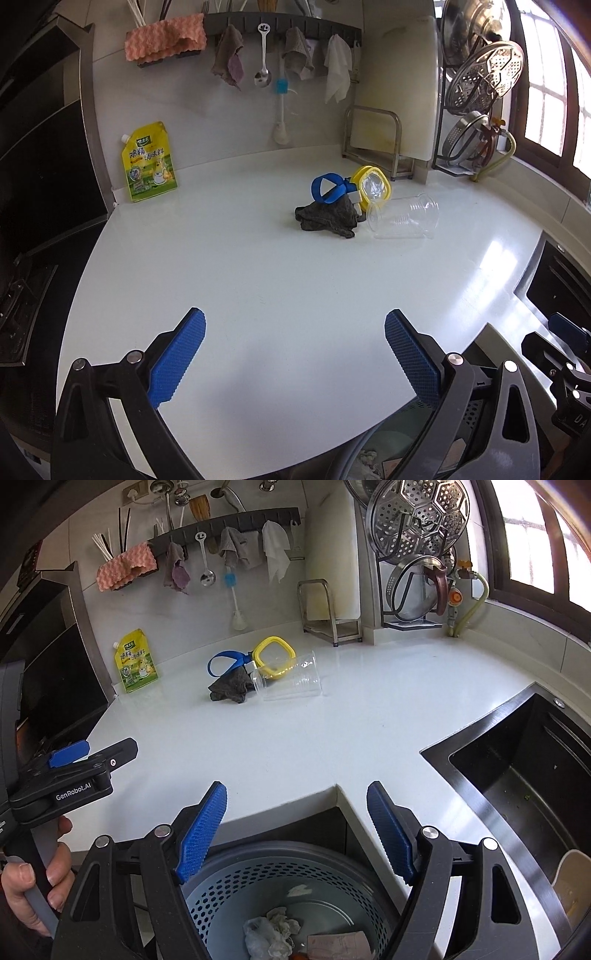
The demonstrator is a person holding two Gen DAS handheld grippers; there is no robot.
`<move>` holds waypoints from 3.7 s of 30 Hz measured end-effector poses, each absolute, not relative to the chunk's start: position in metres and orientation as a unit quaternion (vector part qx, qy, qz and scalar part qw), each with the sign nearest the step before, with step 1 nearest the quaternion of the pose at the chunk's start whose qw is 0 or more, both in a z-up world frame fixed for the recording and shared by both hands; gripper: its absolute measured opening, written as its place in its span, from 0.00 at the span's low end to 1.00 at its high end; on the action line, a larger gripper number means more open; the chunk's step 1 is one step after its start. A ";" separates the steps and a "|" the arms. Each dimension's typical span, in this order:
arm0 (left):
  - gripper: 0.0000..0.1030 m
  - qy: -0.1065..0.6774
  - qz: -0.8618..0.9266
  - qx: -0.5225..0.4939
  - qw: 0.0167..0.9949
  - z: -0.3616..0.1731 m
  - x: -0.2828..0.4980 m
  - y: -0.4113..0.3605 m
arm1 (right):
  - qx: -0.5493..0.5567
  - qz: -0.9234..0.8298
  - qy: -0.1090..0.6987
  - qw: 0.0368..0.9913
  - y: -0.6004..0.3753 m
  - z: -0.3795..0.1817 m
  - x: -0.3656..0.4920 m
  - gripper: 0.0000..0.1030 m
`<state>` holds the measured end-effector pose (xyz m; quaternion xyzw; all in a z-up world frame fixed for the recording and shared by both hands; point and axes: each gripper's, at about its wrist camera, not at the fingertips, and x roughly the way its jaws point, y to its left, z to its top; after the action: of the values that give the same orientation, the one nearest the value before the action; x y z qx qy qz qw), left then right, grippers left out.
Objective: Collect trash
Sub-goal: 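Move both open tools up from the bin toward the clear cup and cloth, then grasp the clear plastic cup rim with the right tool while the left tool grasps the blue strap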
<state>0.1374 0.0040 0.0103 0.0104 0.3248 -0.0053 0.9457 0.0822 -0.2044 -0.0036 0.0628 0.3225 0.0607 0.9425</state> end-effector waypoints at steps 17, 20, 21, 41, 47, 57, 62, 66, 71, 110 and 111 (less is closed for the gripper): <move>0.94 0.335 -0.006 0.011 0.942 0.008 0.191 -0.004 | 0.062 0.076 0.322 0.942 -0.220 0.010 0.152 0.73; 0.94 0.335 -0.008 0.013 0.942 0.009 0.199 -0.007 | 0.065 0.076 0.325 0.941 -0.221 0.009 0.163 0.73; 0.94 0.334 -0.009 0.012 0.942 0.009 0.201 -0.007 | 0.066 0.078 0.326 0.940 -0.221 0.009 0.167 0.73; 0.94 0.339 0.000 0.013 0.941 0.008 0.254 -0.005 | 0.081 0.086 0.348 0.930 -0.228 0.002 0.233 0.73; 0.94 0.343 0.004 0.017 0.939 0.006 0.268 -0.002 | 0.079 0.100 0.364 0.923 -0.222 -0.005 0.262 0.73; 0.94 0.347 0.011 0.018 0.938 0.001 0.277 0.004 | 0.068 0.120 0.387 0.912 -0.212 -0.019 0.305 0.73; 0.94 0.350 0.012 0.017 0.937 -0.003 0.279 0.004 | 0.079 0.140 0.391 0.906 -0.208 -0.023 0.320 0.73; 0.94 0.349 0.013 0.019 0.937 -0.003 0.279 0.004 | 0.086 0.151 0.389 0.905 -0.204 -0.023 0.326 0.73; 0.94 0.349 0.012 0.019 0.937 -0.002 0.280 0.004 | 0.089 0.158 0.393 0.901 -0.201 -0.026 0.330 0.72; 0.94 0.350 0.005 0.018 0.937 -0.005 0.329 -0.032 | 0.120 0.168 0.382 0.901 -0.227 -0.024 0.321 0.04; 0.93 0.351 0.009 0.020 0.936 -0.006 0.332 -0.034 | 0.120 0.169 0.382 0.900 -0.226 -0.024 0.320 0.04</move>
<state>0.3319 -0.0339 -0.0063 0.0201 0.3505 0.0088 0.9363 0.3205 -0.2263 -0.0237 0.1196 0.3825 0.1689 0.9005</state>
